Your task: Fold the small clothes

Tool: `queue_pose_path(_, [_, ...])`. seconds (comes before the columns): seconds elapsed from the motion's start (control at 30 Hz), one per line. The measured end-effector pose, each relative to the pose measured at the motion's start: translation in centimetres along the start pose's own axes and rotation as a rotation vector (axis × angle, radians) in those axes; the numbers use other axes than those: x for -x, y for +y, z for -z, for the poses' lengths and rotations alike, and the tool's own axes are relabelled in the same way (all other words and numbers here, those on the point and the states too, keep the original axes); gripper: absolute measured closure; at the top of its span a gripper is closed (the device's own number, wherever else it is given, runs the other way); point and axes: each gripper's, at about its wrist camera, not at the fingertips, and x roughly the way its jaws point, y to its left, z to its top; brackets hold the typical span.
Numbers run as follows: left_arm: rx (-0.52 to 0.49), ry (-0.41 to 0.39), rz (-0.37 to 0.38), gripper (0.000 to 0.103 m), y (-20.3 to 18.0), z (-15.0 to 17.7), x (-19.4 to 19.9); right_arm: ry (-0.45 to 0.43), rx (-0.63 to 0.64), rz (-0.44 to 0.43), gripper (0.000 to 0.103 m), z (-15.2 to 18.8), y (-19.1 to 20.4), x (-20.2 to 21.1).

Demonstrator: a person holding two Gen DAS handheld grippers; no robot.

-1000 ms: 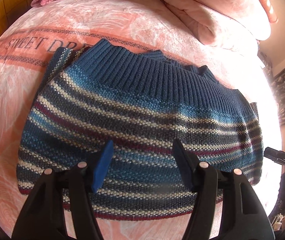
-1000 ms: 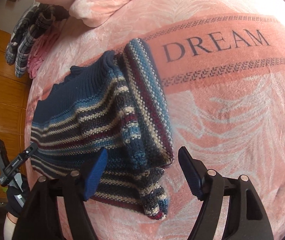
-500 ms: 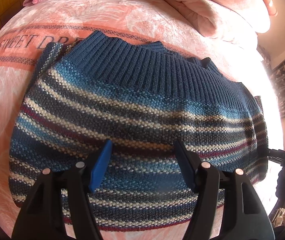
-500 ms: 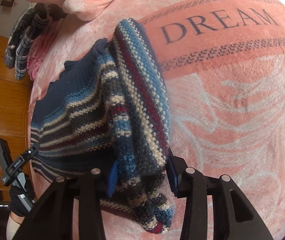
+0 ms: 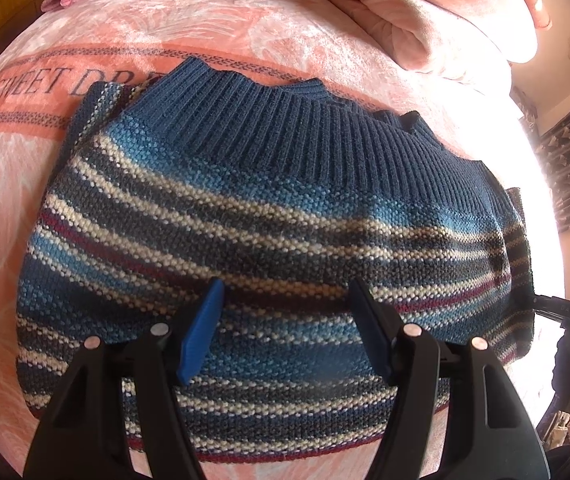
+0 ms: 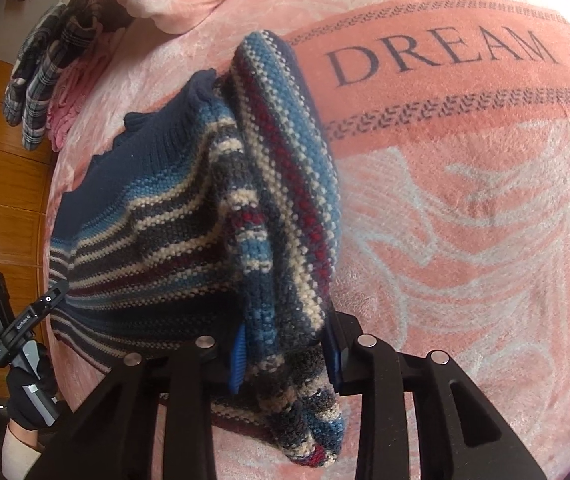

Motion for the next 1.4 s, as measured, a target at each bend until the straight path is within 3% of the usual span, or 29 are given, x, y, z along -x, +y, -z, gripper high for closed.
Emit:
queue_pose_path(0.57, [-0.002, 0.001, 0.026, 0.036, 0.1, -0.6, 0.4, -0.003, -0.025, 0.018, 0.072, -0.5, 1.3, 0.9])
queue_pose_path(0.87, [0.055, -0.053, 0.145, 0.036, 1.2, -1.6, 3.0, -0.042, 0.150, -0.096, 0.073, -0.7, 10.9, 3.8])
queue_pose_path(0.97, [0.070, -0.070, 0.175, 0.036, 1.1, -2.0, 3.7, -0.037, 0.206, -0.129, 0.073, -0.3, 14.6, 3.3])
queue_pose_path(1.13, [0.079, -0.074, 0.200, 0.036, 1.0, -2.0, 4.0, -0.006, 0.325, -0.106, 0.073, 1.2, 19.6, 0.6])
queue_pose_path(1.27, [0.087, -0.074, 0.205, 0.036, 1.2, -2.1, 3.9, 0.031, 0.388, -0.050, 0.072, 2.5, 21.2, -2.2])
queue_pose_path(1.33, [0.096, -0.075, 0.210, 0.036, 1.5, -2.1, 4.0, 0.051, 0.368, -0.076, 0.062, 2.9, 21.1, -2.9])
queue_pose_path(1.4, [0.106, -0.074, 0.223, 0.036, 1.5, -2.1, 4.0, 0.076, 0.355, -0.123, 0.059, 3.2, 21.2, -3.5])
